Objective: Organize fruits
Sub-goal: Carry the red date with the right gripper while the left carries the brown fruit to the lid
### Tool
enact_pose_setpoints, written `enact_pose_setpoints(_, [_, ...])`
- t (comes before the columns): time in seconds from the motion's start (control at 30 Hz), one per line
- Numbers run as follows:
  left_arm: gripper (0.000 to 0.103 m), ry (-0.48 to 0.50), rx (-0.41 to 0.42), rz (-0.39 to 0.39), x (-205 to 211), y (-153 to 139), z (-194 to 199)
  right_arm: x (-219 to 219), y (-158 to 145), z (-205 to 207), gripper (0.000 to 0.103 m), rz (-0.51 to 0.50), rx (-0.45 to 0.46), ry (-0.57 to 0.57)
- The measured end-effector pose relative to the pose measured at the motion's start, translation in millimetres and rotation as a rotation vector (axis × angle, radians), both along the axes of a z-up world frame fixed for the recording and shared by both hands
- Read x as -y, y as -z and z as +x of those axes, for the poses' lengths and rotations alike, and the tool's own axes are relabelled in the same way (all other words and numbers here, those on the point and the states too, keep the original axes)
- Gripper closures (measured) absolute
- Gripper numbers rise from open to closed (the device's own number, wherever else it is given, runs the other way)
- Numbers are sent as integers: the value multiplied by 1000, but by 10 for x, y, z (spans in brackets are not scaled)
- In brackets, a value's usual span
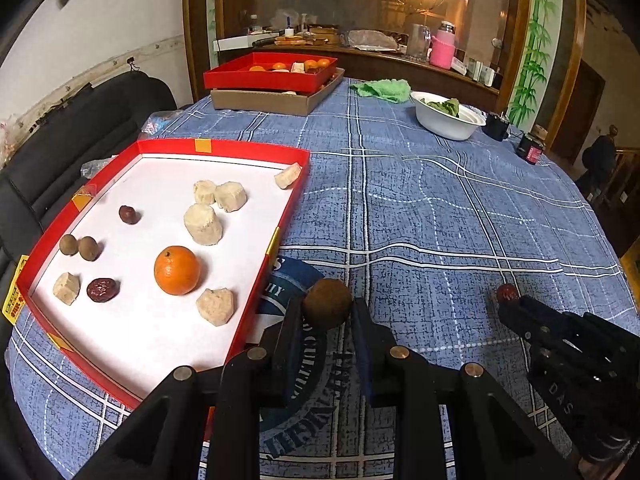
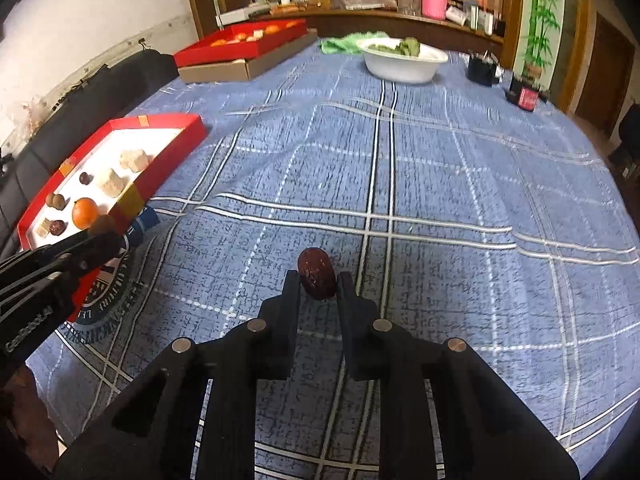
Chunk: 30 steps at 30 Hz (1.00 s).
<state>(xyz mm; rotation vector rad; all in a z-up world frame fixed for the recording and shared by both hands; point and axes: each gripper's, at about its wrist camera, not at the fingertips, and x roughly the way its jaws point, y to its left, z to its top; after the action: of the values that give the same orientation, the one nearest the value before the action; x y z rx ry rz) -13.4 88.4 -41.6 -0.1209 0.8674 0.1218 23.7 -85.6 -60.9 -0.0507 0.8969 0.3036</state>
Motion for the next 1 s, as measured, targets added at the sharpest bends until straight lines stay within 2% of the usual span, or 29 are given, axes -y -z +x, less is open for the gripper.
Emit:
enact_pose_setpoints(0.5, [80,-61,26,12,-200,-129,-64,-235,-336,-162,86,75,70,-78])
enact_pose_setpoints(1.0, [80,-201,22,43,-714,-235,-163,-758,-630,-195,86,140,106,-212])
